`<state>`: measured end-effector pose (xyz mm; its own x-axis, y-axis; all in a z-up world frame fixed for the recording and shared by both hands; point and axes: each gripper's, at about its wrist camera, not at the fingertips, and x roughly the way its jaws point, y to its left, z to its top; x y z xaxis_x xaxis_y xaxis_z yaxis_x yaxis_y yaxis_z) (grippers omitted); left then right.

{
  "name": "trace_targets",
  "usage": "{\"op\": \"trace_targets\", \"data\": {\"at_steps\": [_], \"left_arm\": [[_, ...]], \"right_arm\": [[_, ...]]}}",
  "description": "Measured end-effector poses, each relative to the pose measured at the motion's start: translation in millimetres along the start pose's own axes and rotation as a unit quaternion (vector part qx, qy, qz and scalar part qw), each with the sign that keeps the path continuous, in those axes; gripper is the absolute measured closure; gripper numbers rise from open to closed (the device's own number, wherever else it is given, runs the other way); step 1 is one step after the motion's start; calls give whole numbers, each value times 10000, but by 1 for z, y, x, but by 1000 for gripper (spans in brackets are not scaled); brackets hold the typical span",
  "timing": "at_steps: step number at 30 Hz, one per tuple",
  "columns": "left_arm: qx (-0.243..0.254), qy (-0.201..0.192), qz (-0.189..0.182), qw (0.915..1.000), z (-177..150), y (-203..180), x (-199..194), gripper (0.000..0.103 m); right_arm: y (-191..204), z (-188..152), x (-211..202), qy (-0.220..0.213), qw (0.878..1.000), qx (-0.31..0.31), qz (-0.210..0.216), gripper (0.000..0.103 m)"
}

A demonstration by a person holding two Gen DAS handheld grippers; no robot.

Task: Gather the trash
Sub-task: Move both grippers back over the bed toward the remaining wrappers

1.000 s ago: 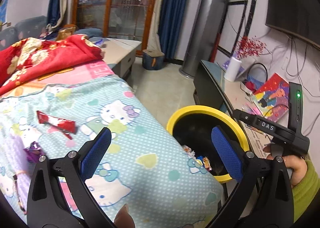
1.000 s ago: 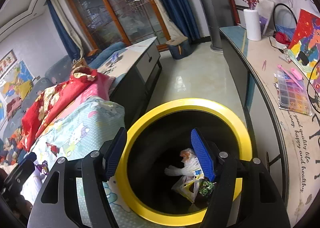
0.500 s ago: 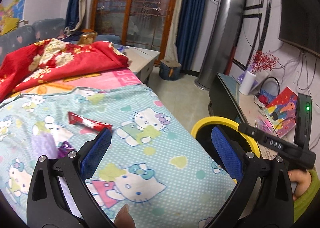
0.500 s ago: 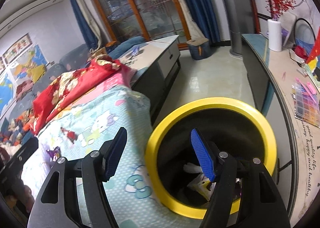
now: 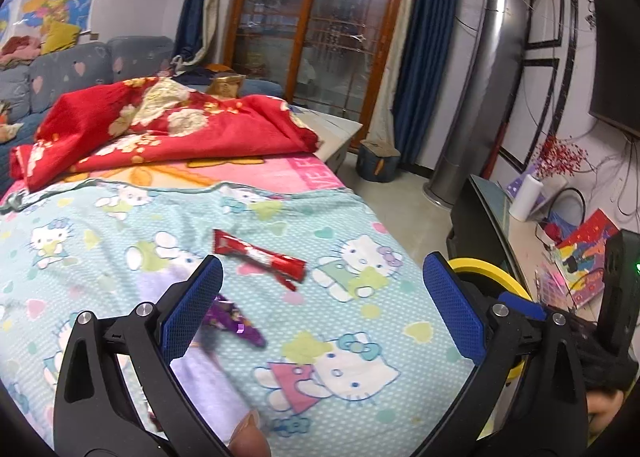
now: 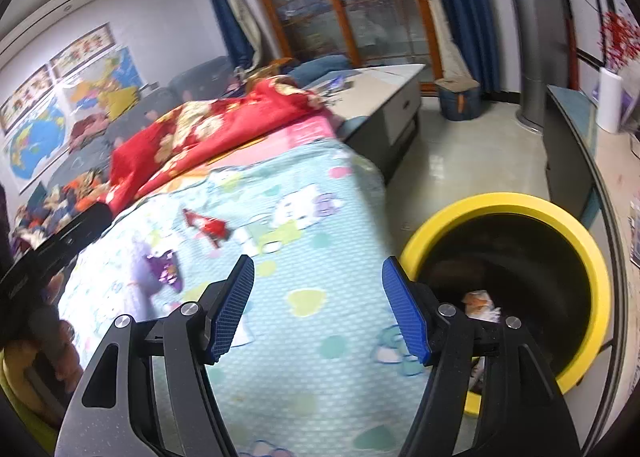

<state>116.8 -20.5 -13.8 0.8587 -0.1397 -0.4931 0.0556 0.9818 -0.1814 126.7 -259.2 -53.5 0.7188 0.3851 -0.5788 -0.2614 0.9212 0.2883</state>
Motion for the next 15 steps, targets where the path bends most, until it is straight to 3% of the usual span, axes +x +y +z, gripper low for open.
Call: {"op": "trace_targets", "data": {"at_steps": [15], "left_arm": [[-413, -37, 534, 9977, 3, 65, -22, 11]], "right_arm": [[88, -14, 27, 383, 9927, -974, 608, 39]]}}
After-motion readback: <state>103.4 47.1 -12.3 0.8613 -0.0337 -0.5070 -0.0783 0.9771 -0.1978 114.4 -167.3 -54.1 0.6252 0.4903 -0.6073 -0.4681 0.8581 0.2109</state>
